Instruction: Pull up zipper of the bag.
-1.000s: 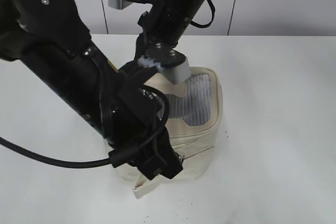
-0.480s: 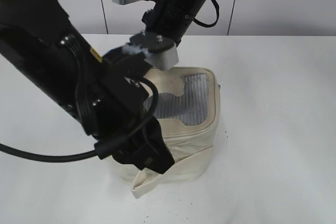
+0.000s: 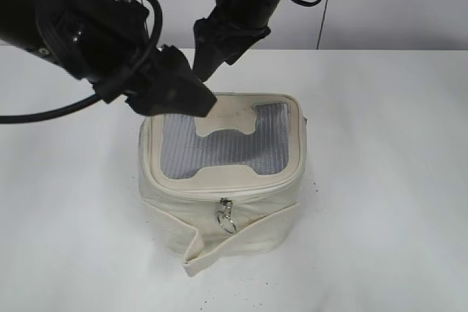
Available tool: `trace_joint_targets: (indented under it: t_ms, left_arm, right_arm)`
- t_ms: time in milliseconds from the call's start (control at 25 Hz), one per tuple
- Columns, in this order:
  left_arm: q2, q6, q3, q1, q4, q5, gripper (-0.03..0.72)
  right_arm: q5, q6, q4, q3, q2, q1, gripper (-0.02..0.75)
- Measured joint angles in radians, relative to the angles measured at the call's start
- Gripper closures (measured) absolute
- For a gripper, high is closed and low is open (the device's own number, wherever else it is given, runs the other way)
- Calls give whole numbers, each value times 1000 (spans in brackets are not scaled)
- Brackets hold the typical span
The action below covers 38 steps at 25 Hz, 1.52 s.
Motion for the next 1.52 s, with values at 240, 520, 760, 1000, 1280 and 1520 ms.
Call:
trace_joint_targets:
  t_ms: [240,520,760,1000,1280,1520]
  left_arm:
    - [137,12,-106,119,18,-6,183]
    - [337,102,-308,131,-10,18,181]
    - [496,200,-483,131,-133,158,180]
    - [598,257,-581,103,-149,228,180]
    - [655,267,-612,90,-122,271,180]
    - [689,266,-619,90,-129,299,180]
  right_arm:
    - [0,76,-34,0,-11,-92,170]
    - [-1,117,-41,0,-60,-219,170]
    - [-2,161,-51,39,-118,-282,170]
    - [-2,200,-86,168,-187,-297,170]
    - [-2,224,-110,283,-281,-298,170]
    - [-2,237,-111,361,-344,-298,170]
